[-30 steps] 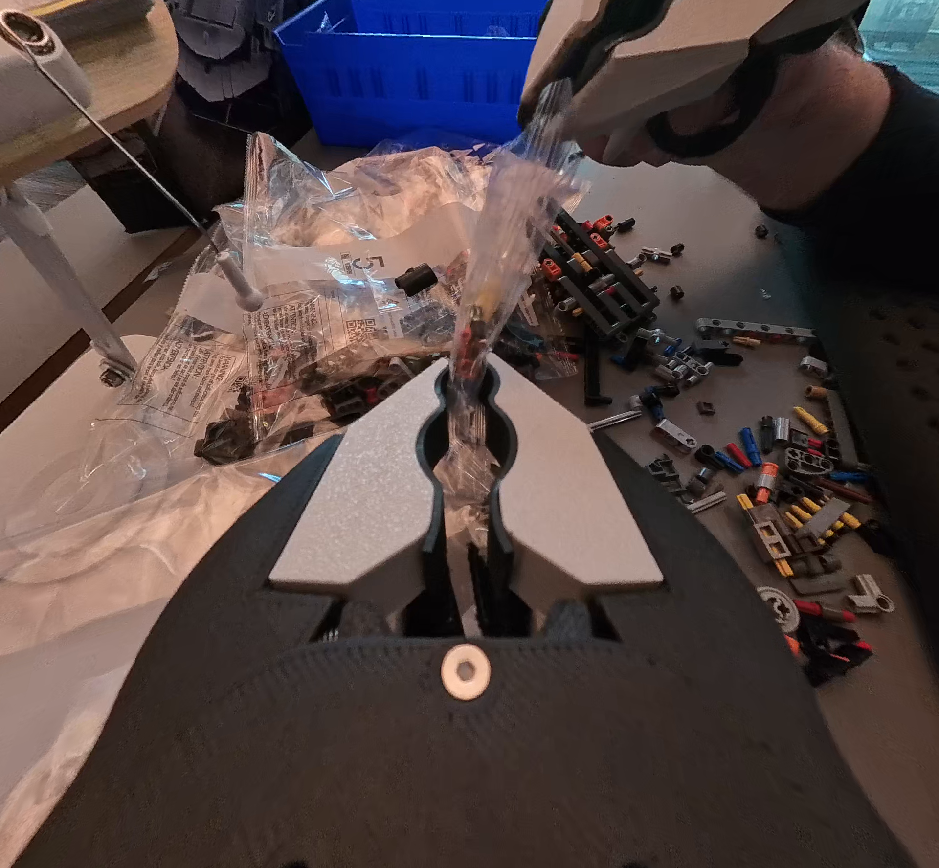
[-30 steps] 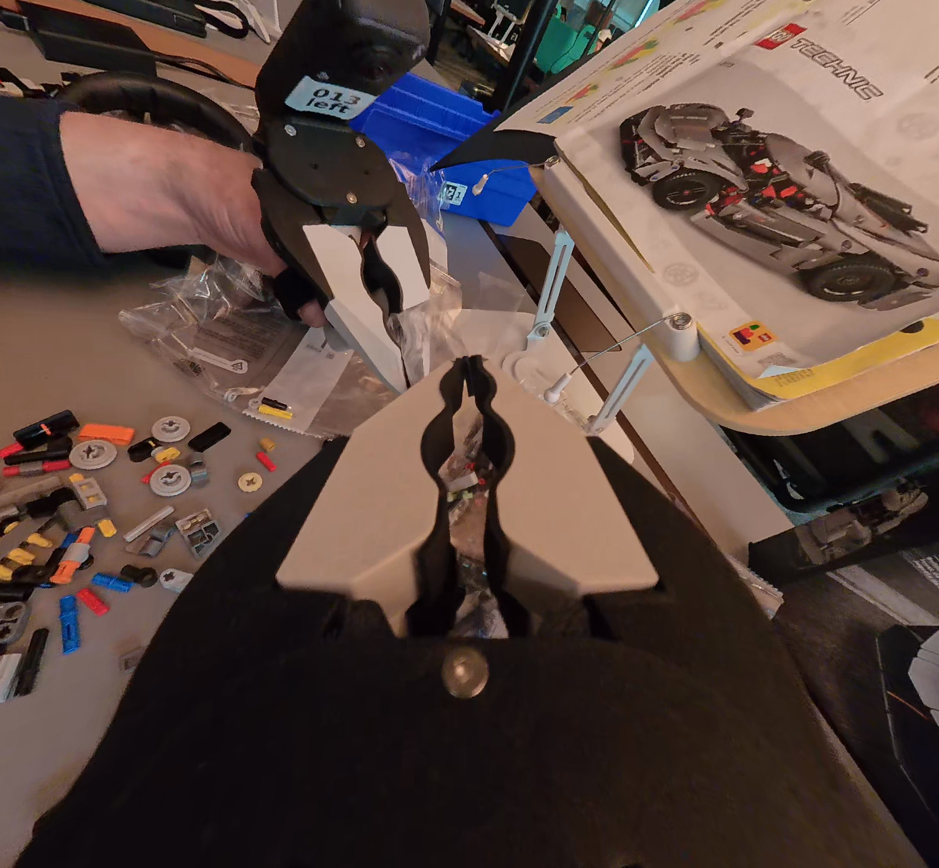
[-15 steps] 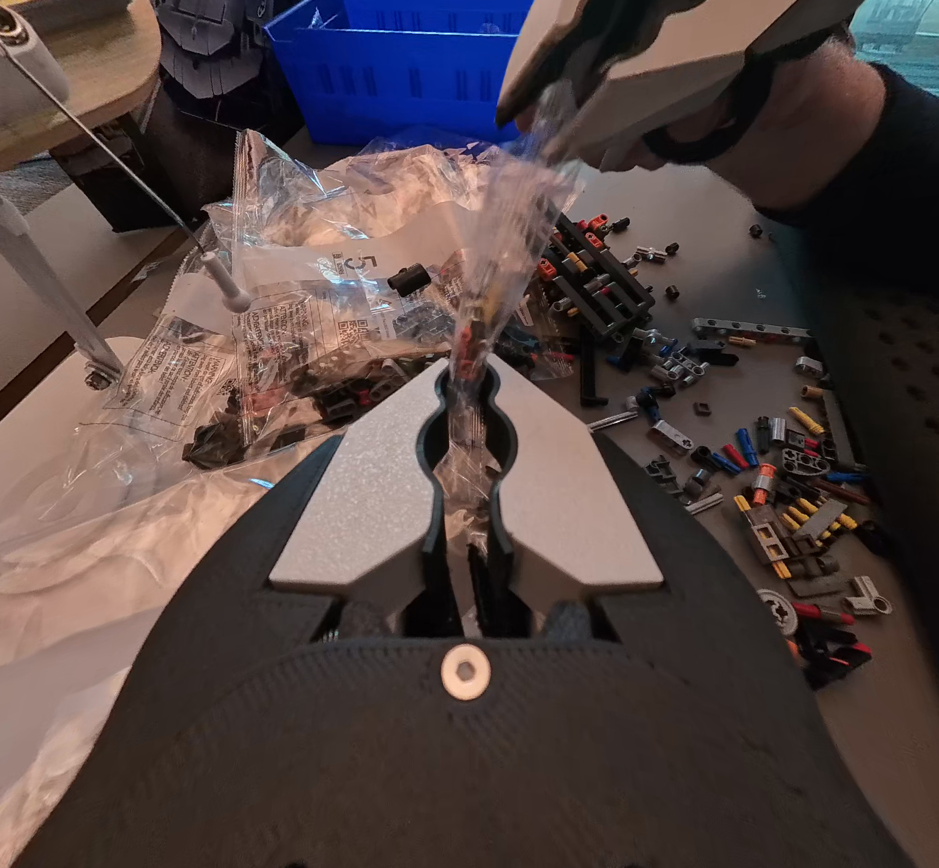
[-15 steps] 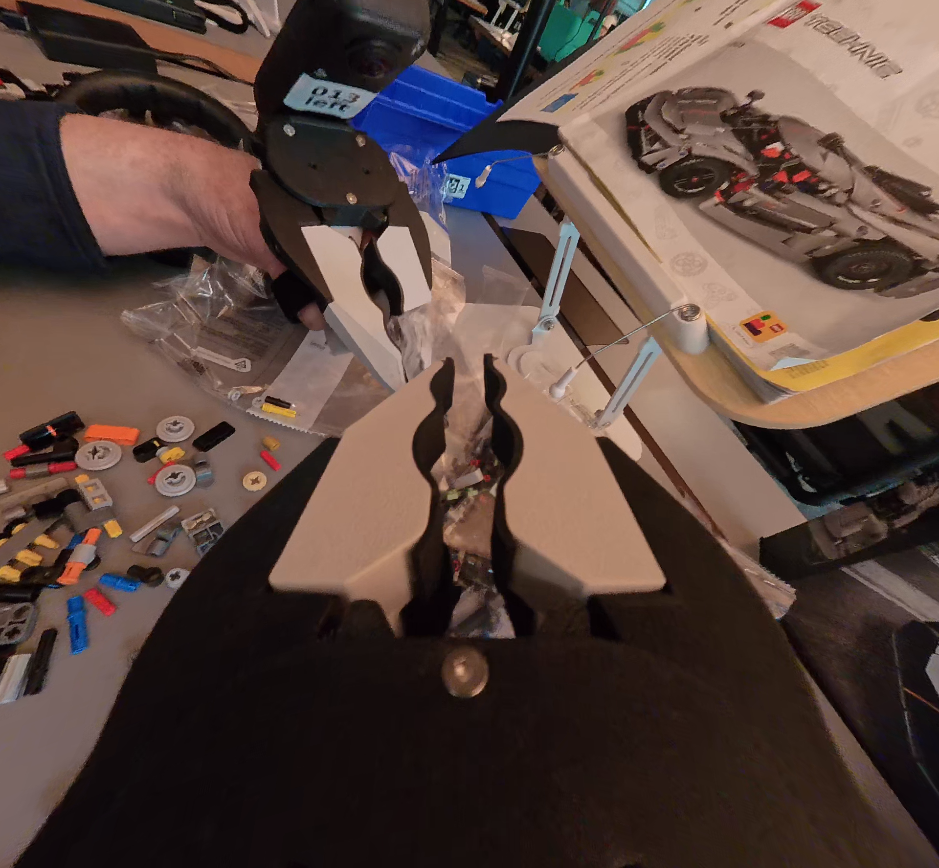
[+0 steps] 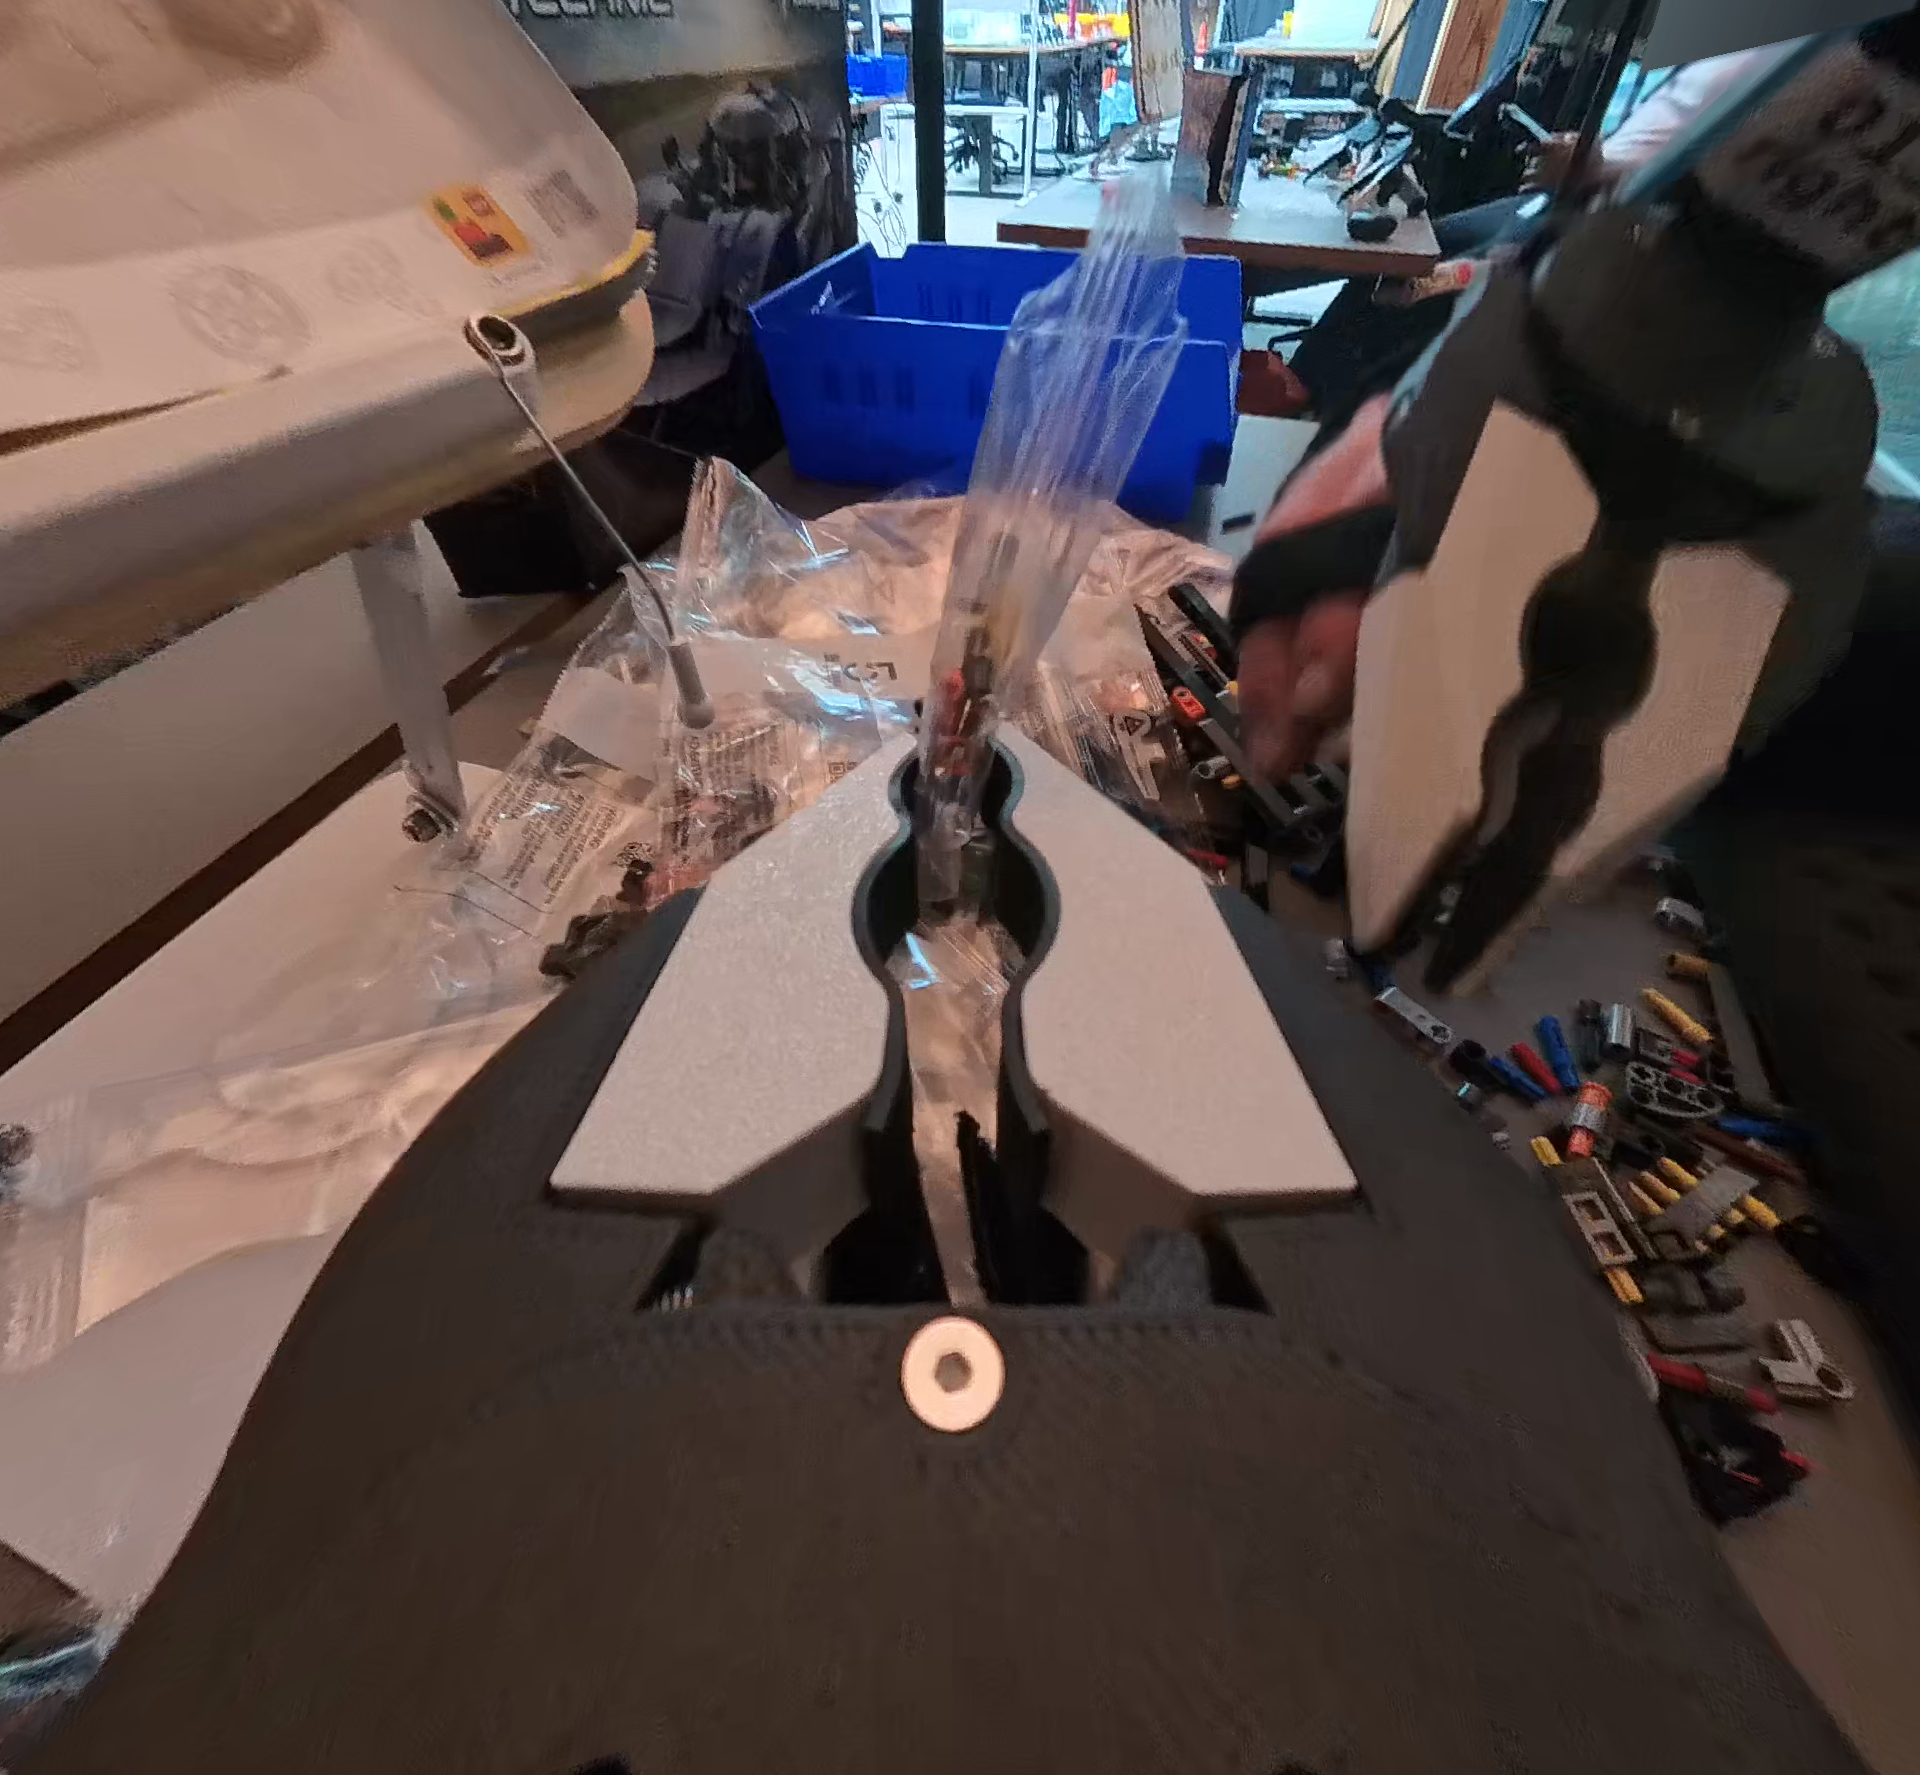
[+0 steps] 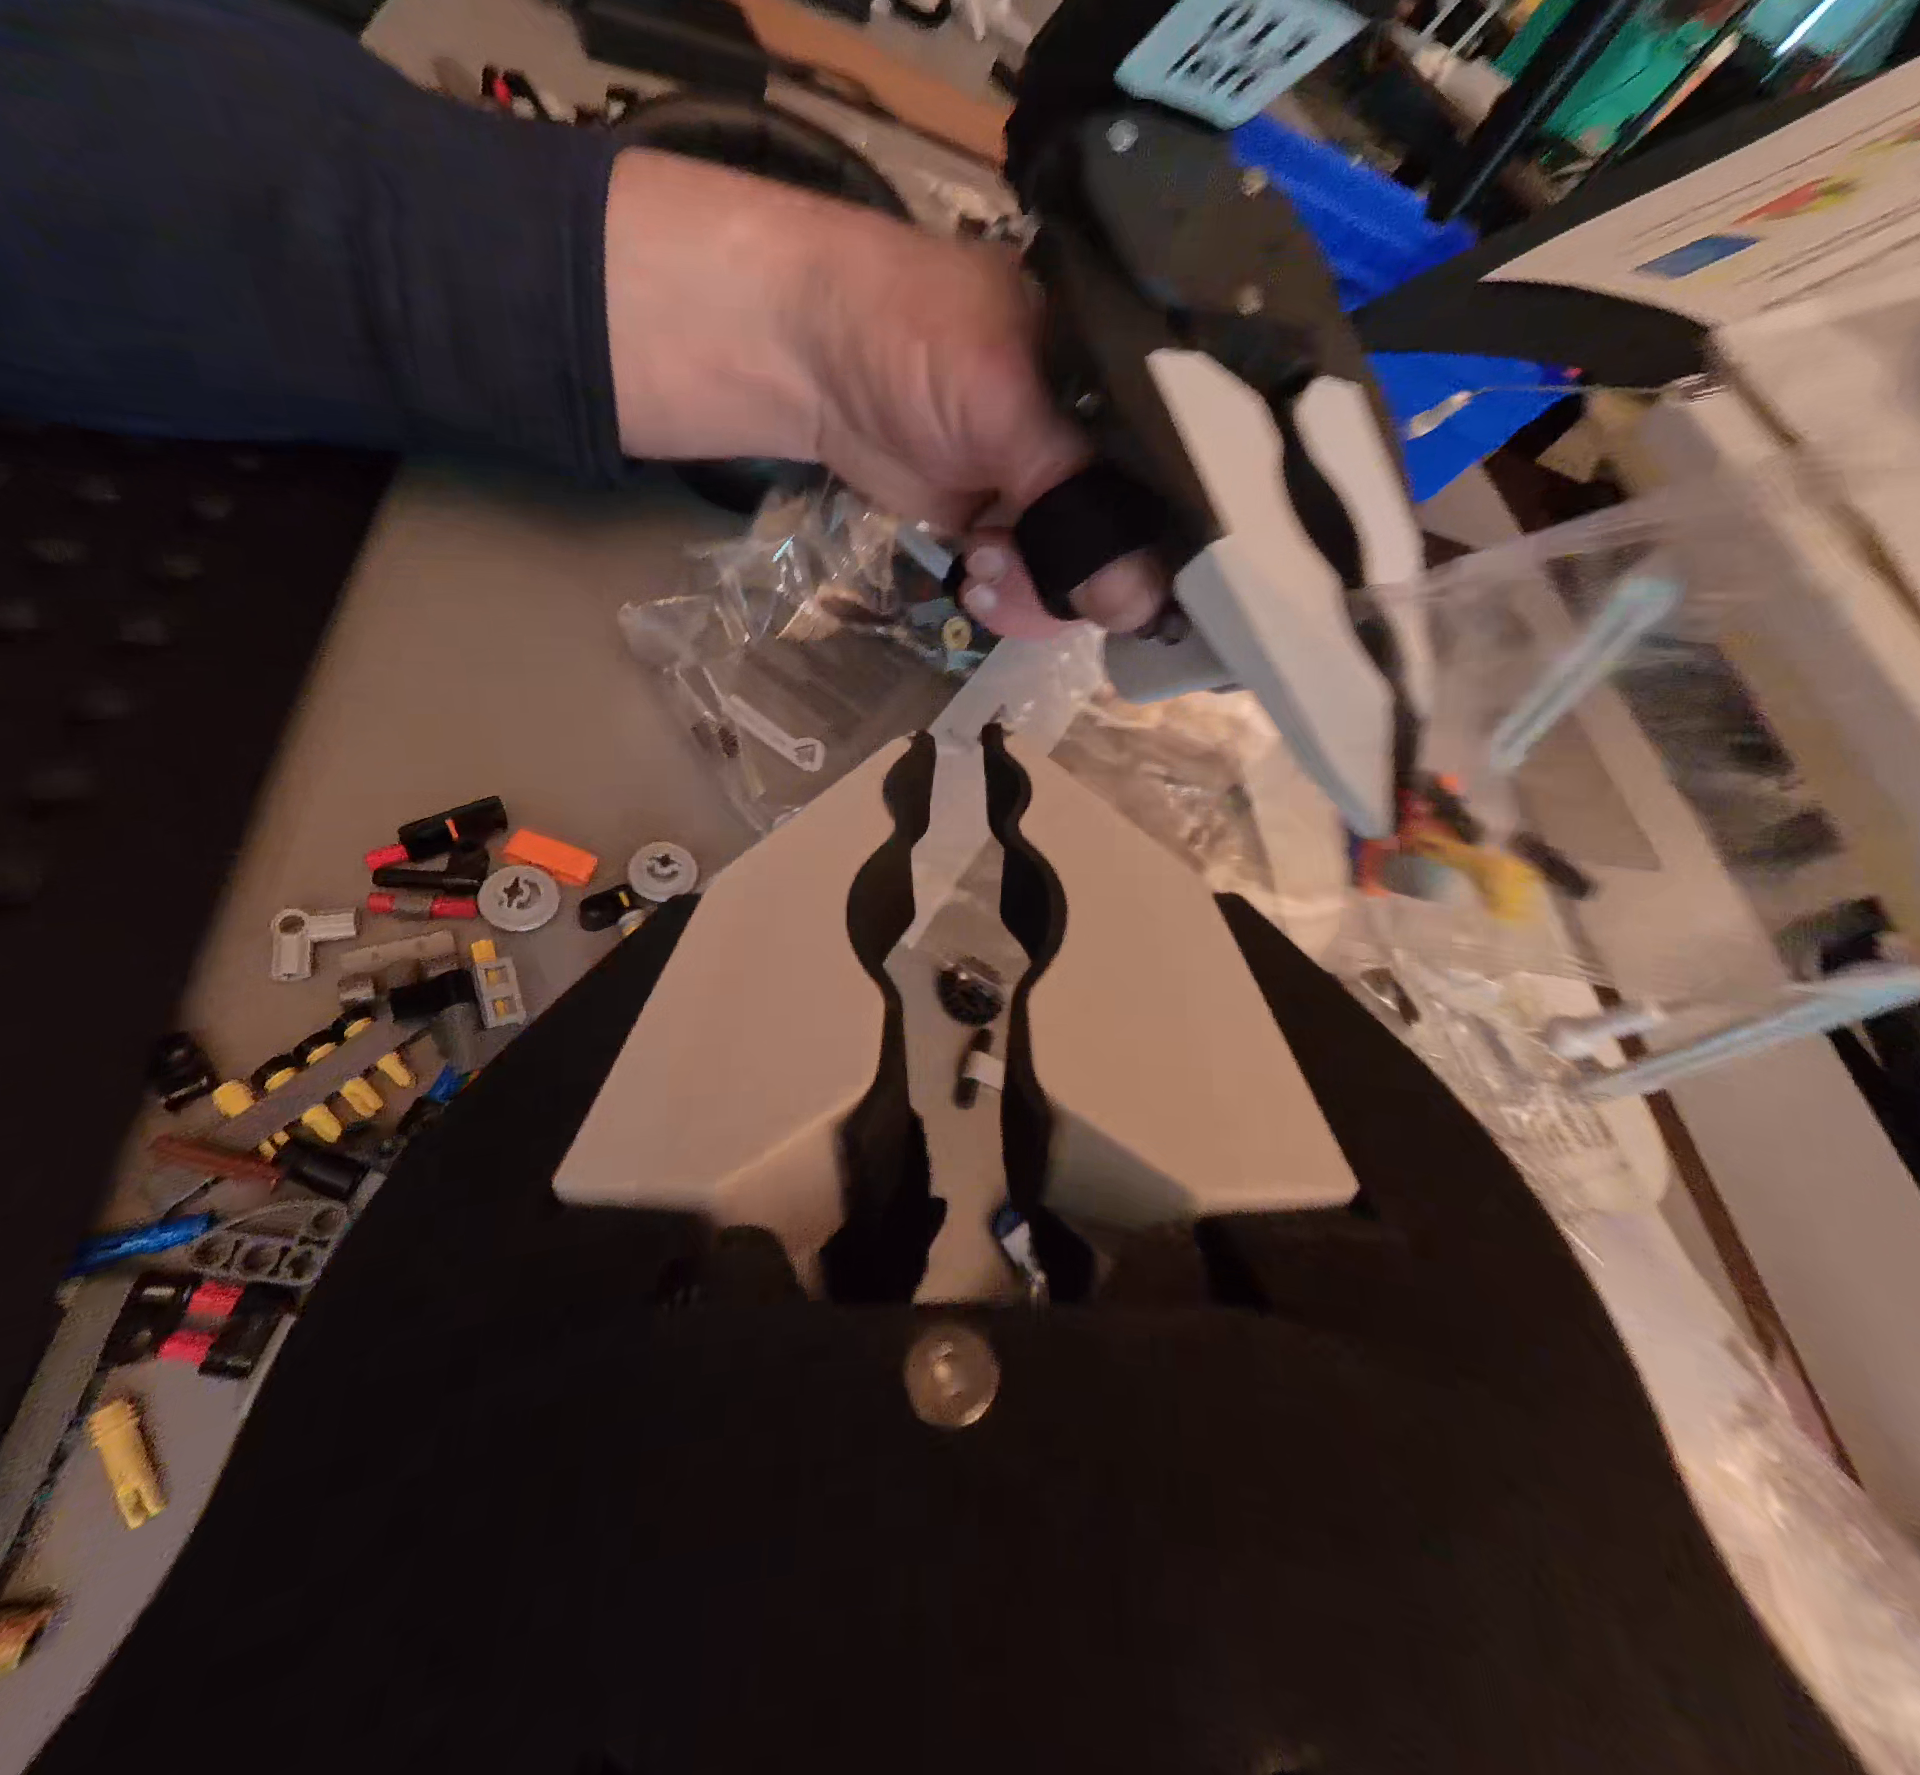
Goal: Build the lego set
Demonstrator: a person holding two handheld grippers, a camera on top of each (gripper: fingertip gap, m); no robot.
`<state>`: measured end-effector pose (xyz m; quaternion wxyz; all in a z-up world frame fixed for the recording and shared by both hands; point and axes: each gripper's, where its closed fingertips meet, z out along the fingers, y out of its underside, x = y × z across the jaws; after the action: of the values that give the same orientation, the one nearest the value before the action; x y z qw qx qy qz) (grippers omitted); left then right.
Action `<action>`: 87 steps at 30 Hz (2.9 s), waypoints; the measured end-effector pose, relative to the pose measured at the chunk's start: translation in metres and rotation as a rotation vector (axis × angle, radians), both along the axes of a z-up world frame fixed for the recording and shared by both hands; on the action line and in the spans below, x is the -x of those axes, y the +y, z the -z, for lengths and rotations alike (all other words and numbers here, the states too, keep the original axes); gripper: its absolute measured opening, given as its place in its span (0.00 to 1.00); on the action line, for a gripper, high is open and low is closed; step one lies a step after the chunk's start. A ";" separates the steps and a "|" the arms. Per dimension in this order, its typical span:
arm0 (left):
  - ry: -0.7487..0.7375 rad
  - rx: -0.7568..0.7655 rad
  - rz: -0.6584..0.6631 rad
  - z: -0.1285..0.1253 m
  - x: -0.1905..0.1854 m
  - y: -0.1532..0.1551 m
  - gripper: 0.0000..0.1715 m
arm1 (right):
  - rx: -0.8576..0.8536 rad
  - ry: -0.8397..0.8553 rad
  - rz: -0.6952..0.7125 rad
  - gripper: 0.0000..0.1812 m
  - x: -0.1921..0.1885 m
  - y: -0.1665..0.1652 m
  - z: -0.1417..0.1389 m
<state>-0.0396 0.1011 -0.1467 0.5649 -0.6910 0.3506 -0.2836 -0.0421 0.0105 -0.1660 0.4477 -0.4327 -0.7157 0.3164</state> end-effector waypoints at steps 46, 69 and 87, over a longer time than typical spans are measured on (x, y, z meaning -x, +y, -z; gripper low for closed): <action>-0.002 -0.001 0.006 -0.002 -0.002 -0.001 0.03 | 0.035 -0.436 0.021 0.03 0.015 0.007 0.103; -0.011 -0.012 0.000 -0.006 -0.001 -0.001 0.03 | 0.094 -0.359 0.139 0.05 -0.009 0.042 0.075; 0.008 -0.006 0.006 -0.003 -0.004 -0.001 0.03 | -0.002 -0.440 0.040 0.07 0.010 0.019 0.106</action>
<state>-0.0353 0.1004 -0.1440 0.5648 -0.6893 0.3559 -0.2815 -0.0525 0.0299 -0.2717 0.2873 -0.5047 -0.7879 0.2046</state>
